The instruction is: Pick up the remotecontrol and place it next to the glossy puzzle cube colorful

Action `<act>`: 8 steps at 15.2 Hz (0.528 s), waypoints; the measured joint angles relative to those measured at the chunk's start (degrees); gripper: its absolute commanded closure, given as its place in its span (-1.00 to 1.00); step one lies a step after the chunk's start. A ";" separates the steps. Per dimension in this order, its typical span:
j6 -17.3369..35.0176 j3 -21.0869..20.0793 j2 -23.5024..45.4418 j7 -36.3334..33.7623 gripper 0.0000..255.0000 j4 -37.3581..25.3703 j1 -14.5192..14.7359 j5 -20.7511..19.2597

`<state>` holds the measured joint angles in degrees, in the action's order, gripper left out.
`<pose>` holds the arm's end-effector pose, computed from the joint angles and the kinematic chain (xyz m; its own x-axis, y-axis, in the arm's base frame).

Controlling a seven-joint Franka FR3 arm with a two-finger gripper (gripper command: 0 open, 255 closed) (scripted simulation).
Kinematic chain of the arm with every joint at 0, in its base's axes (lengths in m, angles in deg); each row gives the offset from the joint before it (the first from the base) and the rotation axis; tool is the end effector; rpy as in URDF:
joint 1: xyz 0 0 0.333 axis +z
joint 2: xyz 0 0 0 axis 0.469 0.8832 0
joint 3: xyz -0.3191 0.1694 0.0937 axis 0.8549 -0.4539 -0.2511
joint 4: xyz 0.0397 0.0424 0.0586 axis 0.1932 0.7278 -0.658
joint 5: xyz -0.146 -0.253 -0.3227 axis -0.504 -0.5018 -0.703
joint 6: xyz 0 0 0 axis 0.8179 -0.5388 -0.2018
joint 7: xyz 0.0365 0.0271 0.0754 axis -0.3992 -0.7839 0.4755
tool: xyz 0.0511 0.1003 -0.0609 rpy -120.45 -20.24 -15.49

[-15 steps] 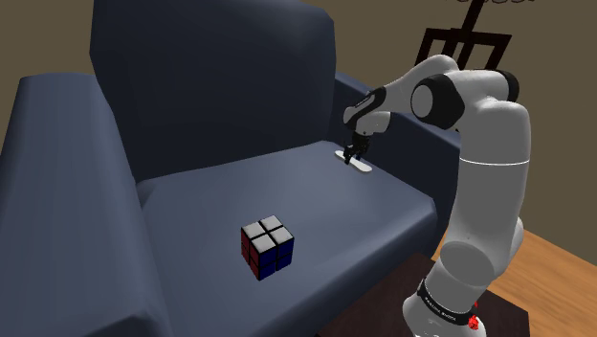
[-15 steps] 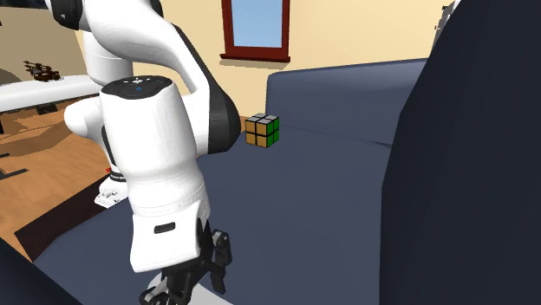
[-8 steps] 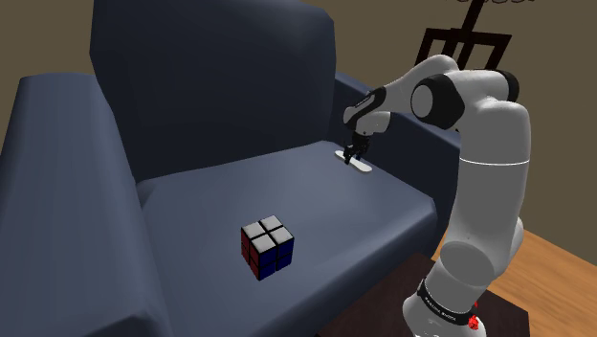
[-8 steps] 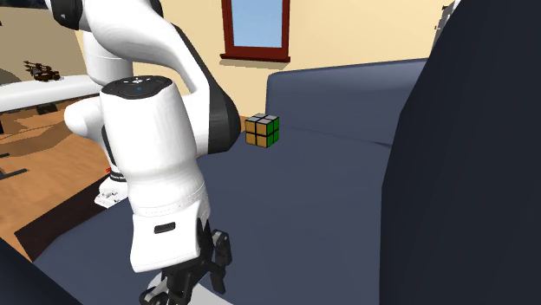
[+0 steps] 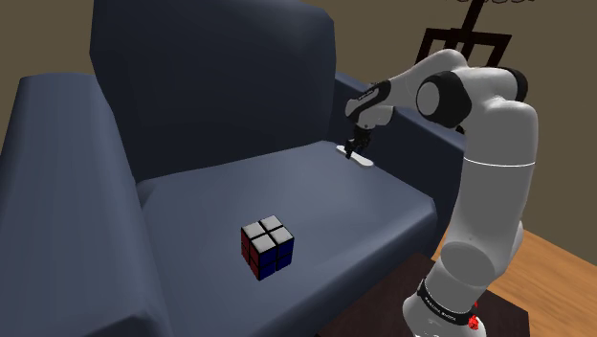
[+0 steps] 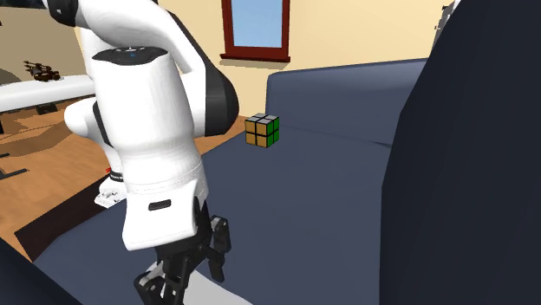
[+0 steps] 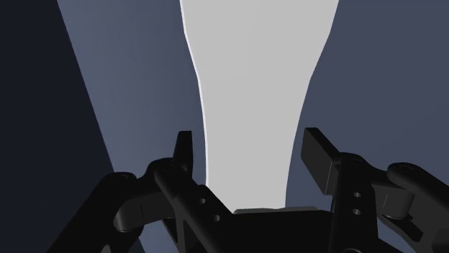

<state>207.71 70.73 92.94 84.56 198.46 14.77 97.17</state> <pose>0.5289 -0.4265 0.3725 0.9495 -0.2827 0.1362 -0.2893 -0.9568 0.0305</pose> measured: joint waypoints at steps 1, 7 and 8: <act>-0.55 0.17 -0.59 -0.25 1.00 -0.04 0.15 -0.40; -4.56 0.84 -2.73 -1.37 1.00 -2.22 0.55 -2.08; -5.28 0.93 -3.01 -1.52 1.00 -2.69 0.58 -2.32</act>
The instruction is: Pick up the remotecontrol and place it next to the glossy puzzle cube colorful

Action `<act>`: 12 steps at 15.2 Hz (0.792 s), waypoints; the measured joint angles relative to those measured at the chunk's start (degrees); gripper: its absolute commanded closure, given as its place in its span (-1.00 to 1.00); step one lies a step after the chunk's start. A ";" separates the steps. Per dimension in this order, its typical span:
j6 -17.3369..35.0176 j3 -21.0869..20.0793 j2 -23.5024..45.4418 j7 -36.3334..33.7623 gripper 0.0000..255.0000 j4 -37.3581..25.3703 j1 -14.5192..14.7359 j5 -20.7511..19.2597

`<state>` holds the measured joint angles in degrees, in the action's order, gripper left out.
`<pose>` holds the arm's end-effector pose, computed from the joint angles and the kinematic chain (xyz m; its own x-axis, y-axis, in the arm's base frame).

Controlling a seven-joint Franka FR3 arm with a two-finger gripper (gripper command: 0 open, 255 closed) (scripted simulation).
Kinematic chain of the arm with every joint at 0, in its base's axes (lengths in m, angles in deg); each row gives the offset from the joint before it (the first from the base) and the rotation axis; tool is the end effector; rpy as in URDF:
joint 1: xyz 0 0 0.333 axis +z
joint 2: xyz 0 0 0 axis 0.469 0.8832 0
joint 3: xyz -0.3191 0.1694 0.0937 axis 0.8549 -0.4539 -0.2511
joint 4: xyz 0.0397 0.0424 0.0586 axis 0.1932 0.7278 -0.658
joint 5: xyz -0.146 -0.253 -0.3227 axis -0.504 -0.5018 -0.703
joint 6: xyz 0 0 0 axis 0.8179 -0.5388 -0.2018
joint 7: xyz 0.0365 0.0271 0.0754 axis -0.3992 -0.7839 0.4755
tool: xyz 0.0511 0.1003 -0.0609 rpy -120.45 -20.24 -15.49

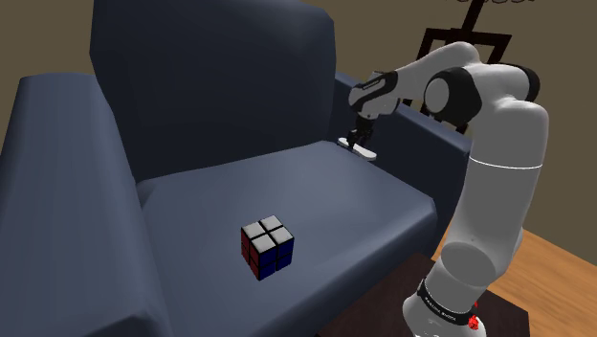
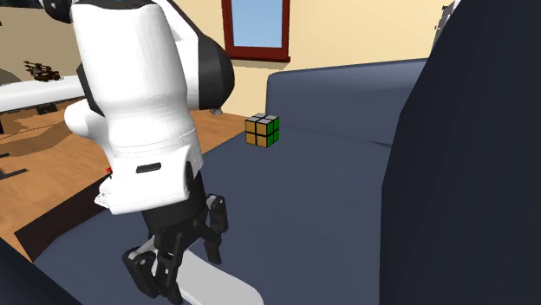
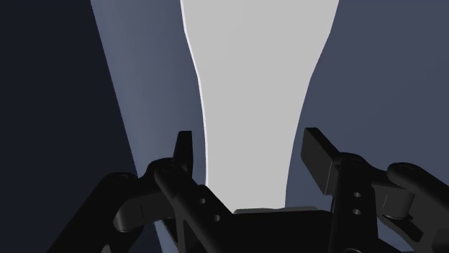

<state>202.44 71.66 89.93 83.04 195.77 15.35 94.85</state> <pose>0.5271 -0.4276 0.4199 0.9495 -0.2826 0.1366 -0.2892 -0.9568 0.0306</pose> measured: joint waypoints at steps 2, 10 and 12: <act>-1.21 0.15 -0.76 -0.47 1.00 -0.56 0.22 -0.58; -6.71 0.63 -2.66 -1.50 1.00 -4.45 0.42 -2.08; -8.19 0.72 -3.03 -1.72 1.00 -5.63 0.44 -2.38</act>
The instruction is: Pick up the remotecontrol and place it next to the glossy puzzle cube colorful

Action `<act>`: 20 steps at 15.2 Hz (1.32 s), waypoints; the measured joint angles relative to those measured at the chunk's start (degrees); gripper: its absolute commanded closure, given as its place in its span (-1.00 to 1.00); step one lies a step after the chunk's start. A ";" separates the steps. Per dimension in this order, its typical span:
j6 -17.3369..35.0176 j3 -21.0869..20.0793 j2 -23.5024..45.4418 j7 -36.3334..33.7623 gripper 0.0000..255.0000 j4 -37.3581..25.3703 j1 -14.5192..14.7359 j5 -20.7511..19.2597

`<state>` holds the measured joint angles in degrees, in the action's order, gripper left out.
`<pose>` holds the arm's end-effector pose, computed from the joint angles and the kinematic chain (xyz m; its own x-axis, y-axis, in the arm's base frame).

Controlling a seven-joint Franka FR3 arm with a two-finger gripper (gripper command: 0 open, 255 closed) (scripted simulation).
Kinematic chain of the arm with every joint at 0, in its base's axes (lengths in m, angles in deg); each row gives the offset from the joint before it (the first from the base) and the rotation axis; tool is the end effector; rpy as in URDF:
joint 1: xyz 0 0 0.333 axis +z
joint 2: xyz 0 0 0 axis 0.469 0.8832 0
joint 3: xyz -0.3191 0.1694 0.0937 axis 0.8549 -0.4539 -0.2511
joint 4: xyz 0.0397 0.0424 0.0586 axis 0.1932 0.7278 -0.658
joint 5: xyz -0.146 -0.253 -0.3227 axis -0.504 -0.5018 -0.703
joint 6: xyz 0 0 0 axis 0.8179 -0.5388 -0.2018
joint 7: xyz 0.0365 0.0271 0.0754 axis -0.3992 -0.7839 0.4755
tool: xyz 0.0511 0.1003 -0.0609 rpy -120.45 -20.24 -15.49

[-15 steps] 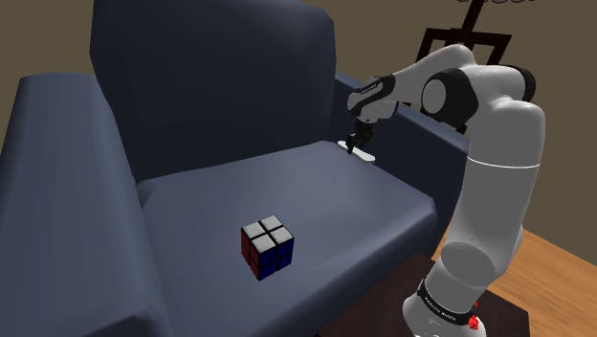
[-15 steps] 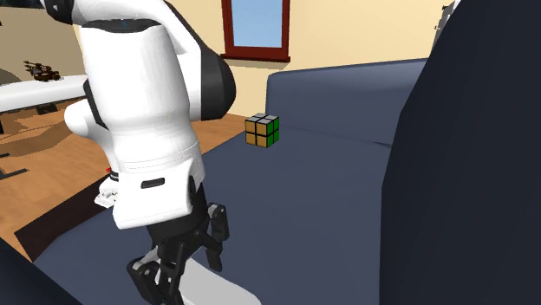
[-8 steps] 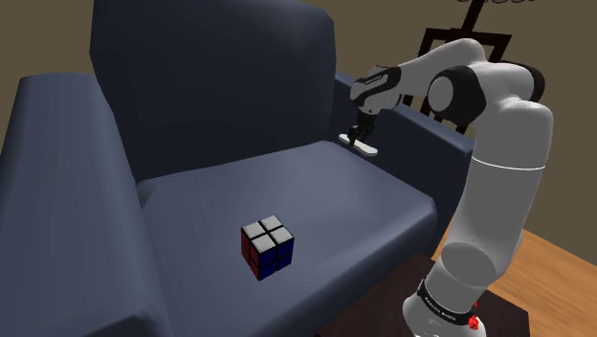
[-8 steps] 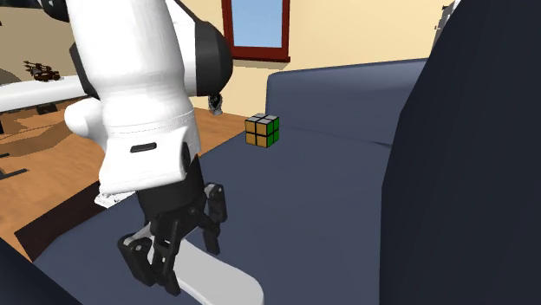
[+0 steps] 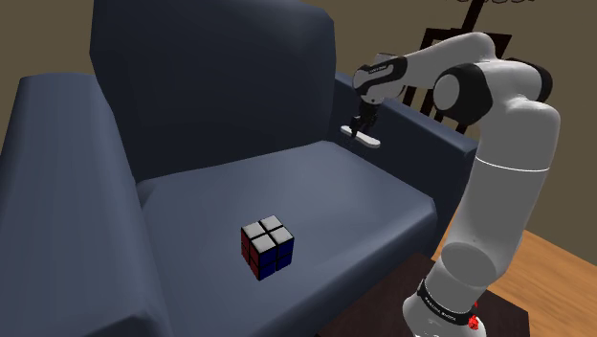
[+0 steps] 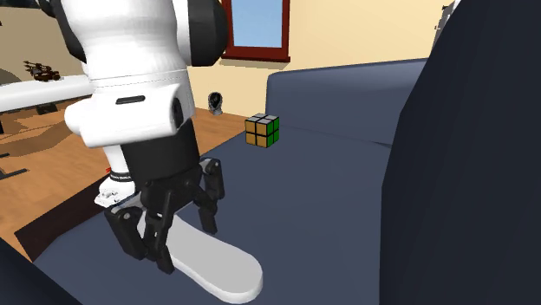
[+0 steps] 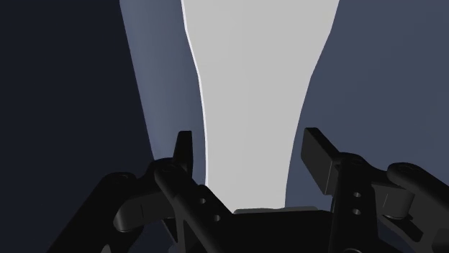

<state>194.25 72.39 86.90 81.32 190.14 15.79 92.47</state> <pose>0.5265 -0.4284 0.4892 0.9494 -0.2828 0.1367 -0.2894 -0.9567 0.0308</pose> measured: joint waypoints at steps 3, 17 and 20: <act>-2.09 0.05 -0.70 -0.57 1.00 -1.51 0.21 -0.54; -0.54 -6.34 -22.68 -18.42 1.00 19.57 7.20 -13.44; -0.48 -9.27 -27.98 -23.22 1.00 24.94 7.90 -15.53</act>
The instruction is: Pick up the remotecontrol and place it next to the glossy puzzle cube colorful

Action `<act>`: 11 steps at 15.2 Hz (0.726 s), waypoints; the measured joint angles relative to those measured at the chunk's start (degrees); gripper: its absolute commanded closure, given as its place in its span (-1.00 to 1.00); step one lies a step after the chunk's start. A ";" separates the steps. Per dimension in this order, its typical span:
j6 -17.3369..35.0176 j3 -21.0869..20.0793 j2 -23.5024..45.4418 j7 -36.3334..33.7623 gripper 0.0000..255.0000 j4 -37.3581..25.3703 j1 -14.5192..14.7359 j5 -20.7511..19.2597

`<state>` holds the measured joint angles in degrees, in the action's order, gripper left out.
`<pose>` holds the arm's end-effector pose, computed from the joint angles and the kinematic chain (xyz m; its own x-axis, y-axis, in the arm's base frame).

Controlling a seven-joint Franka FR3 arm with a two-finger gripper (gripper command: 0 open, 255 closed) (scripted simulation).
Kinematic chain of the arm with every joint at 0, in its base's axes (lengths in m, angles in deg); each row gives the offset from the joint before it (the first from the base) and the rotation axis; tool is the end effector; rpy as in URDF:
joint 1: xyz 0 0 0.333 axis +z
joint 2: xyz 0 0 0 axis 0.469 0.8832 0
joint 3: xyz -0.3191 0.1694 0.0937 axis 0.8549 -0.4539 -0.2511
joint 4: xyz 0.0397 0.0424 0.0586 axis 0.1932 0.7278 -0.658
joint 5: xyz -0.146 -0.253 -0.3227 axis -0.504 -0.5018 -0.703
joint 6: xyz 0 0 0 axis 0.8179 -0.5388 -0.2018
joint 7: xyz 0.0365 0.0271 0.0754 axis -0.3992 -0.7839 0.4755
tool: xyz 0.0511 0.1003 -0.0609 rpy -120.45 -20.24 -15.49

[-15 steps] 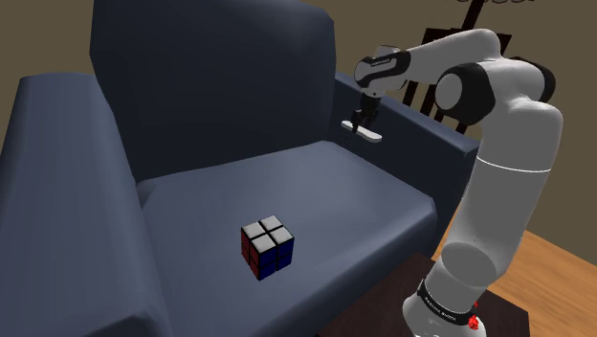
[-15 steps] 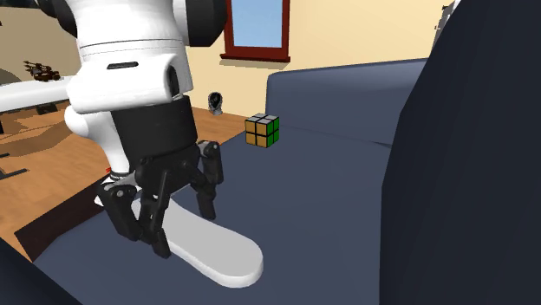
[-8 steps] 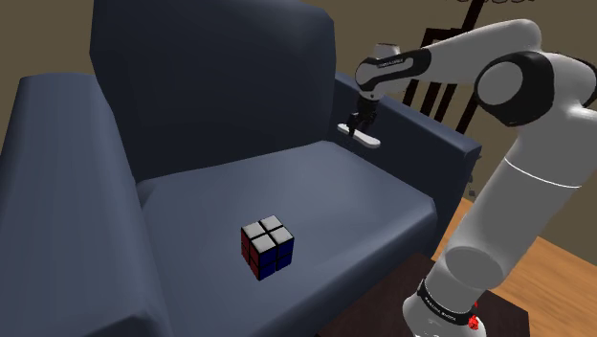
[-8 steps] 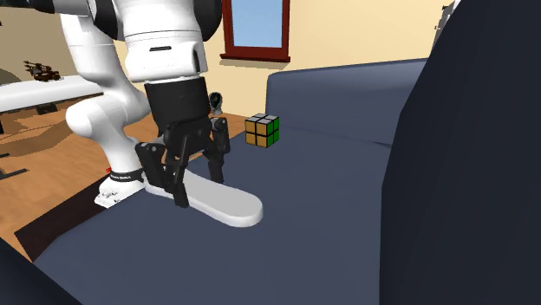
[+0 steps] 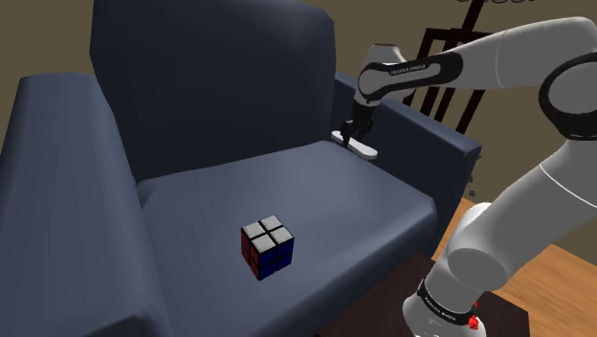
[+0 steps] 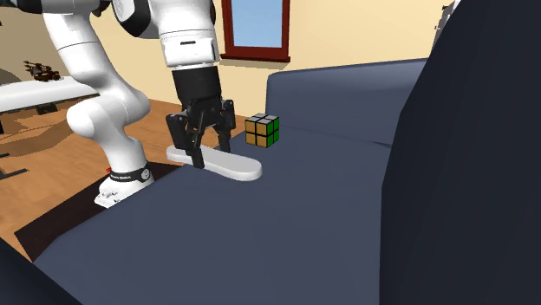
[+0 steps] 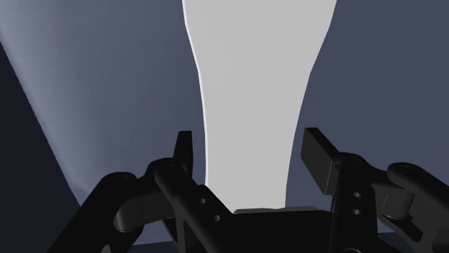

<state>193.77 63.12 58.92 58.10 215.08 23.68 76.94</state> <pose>0.4578 -0.2323 0.5221 0.9499 -0.2814 0.1358 -0.2878 -0.9572 0.0300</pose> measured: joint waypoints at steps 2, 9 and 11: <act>-0.15 -1.97 -3.19 -2.93 1.00 3.12 0.38 -0.88; -1.43 -9.55 -11.84 -12.90 1.00 11.32 2.50 -1.16; -1.78 -11.77 -14.21 -15.62 1.00 13.59 3.28 -0.75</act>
<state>191.99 51.35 44.71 42.48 228.68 26.96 76.20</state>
